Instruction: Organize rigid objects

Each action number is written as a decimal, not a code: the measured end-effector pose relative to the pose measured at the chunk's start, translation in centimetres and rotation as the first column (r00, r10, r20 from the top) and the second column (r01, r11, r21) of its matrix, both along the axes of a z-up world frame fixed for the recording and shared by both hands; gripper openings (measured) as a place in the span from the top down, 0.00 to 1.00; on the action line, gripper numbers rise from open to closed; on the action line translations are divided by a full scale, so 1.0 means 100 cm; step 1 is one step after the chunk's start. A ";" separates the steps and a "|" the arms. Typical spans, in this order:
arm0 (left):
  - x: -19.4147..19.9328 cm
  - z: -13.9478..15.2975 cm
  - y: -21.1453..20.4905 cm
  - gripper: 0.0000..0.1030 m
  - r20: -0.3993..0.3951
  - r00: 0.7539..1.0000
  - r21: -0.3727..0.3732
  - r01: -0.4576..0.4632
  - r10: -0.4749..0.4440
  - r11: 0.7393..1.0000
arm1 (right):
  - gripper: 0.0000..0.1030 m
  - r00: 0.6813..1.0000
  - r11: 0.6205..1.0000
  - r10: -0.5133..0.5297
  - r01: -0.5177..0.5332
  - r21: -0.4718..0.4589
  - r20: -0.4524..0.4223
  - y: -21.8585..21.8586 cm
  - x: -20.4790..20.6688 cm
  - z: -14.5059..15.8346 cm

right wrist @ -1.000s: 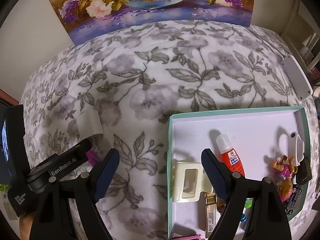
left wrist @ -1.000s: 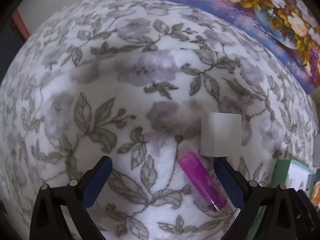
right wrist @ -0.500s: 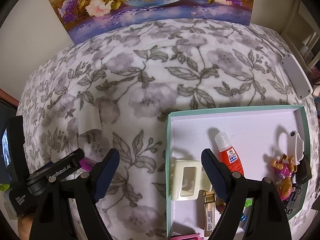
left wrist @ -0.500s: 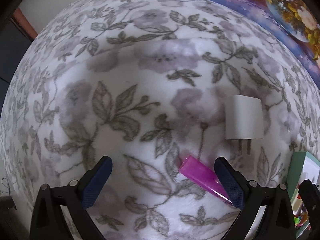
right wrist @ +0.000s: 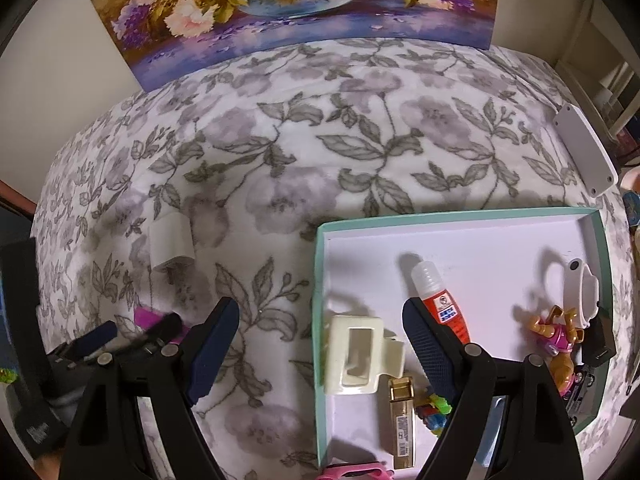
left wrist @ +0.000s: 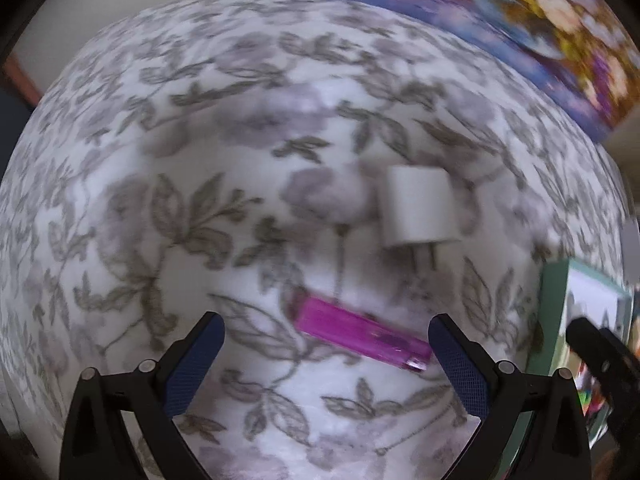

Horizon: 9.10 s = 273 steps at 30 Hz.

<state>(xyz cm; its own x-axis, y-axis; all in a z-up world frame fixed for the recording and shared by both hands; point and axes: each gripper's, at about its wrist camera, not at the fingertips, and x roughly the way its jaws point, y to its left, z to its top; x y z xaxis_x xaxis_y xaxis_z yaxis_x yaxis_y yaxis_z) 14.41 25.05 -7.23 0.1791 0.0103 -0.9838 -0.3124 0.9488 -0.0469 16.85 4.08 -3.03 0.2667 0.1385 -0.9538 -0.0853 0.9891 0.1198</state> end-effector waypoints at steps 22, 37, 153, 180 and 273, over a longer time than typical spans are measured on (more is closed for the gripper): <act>0.005 -0.011 -0.092 0.18 -0.043 0.967 0.086 0.255 -0.252 0.963 | 0.18 1.000 1.000 0.006 -0.006 0.007 -0.008 0.007 0.002 -0.006; 0.000 0.003 -0.017 0.18 0.005 0.995 0.016 0.095 -0.095 0.995 | 0.18 0.998 0.998 0.060 -0.060 -0.020 0.023 0.055 0.006 -0.001; -0.078 0.050 -0.242 0.18 0.057 0.900 0.098 0.425 -0.431 0.900 | 0.57 0.964 0.963 -0.267 0.268 0.039 -0.014 -0.179 -0.095 0.029; -0.070 0.053 -0.190 0.08 0.082 0.962 0.005 0.261 -0.261 0.965 | 0.57 0.964 0.963 -0.267 0.267 0.043 -0.007 -0.180 -0.094 0.033; -0.159 0.094 -0.090 0.00 0.218 0.976 0.141 -0.015 -0.016 0.990 | 0.20 0.980 0.996 -0.059 0.069 -0.048 0.188 -0.091 -0.162 0.059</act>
<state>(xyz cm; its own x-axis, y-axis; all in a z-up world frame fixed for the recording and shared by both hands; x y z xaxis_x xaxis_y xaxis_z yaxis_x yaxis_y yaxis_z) -1.50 16.00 2.21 0.3891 0.1457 -0.9096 -0.3093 0.9508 0.0200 0.66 -4.99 2.92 0.4470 0.0653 -0.8921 -0.0375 0.9978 0.0543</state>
